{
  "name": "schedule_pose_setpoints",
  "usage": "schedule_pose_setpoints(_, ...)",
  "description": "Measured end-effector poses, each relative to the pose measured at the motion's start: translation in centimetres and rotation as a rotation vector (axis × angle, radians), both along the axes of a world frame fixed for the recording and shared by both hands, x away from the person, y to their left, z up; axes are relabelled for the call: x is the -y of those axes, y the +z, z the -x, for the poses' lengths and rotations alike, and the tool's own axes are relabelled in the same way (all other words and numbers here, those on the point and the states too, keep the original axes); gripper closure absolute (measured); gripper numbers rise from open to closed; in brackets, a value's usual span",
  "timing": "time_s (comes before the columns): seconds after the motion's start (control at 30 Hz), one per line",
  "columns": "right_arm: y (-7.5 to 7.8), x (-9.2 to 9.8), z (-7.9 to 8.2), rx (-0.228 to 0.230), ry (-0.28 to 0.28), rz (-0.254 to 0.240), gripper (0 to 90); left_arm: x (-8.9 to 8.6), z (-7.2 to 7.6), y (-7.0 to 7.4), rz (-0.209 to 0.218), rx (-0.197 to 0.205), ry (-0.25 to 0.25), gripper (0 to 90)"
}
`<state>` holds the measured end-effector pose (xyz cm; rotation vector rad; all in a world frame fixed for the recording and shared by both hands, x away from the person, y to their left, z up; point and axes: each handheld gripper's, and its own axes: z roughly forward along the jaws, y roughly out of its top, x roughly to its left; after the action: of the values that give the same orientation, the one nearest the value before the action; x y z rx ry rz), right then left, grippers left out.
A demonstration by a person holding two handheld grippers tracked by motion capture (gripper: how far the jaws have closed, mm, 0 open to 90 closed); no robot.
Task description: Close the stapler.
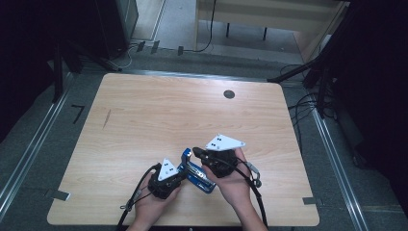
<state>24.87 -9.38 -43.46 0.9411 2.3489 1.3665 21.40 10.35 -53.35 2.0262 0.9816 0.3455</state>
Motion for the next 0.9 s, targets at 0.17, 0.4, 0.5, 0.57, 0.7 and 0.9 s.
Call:
schedule_pose_setpoints(0.17,0.7,-0.4,-0.5,0.007,-0.006,-0.004,90.0,0.1,-0.1,0.0,0.001,0.002,0.003,90.0)
schedule_pose_setpoints(0.4,1.7,-1.3,-1.1,0.018,0.004,-0.003,90.0,0.1,-0.2,0.0,0.0,0.005,0.006,90.0)
schedule_pose_setpoints(0.5,1.9,-1.8,-1.2,0.023,0.016,0.003,90.0,0.1,-0.2,0.0,0.0,0.005,0.006,90.0)
schedule_pose_setpoints(0.57,1.9,-2.2,-1.2,0.024,0.022,0.006,90.0,0.1,-0.3,0.0,0.001,0.005,0.004,90.0)
schedule_pose_setpoints(0.7,1.7,-2.8,-1.2,0.018,0.034,0.015,90.0,0.1,-0.3,0.0,0.004,0.003,0.005,90.0)
schedule_pose_setpoints(0.9,1.6,-3.2,-1.2,0.019,0.043,0.024,90.0,0.0,-0.3,0.0,0.008,0.001,0.003,90.0)
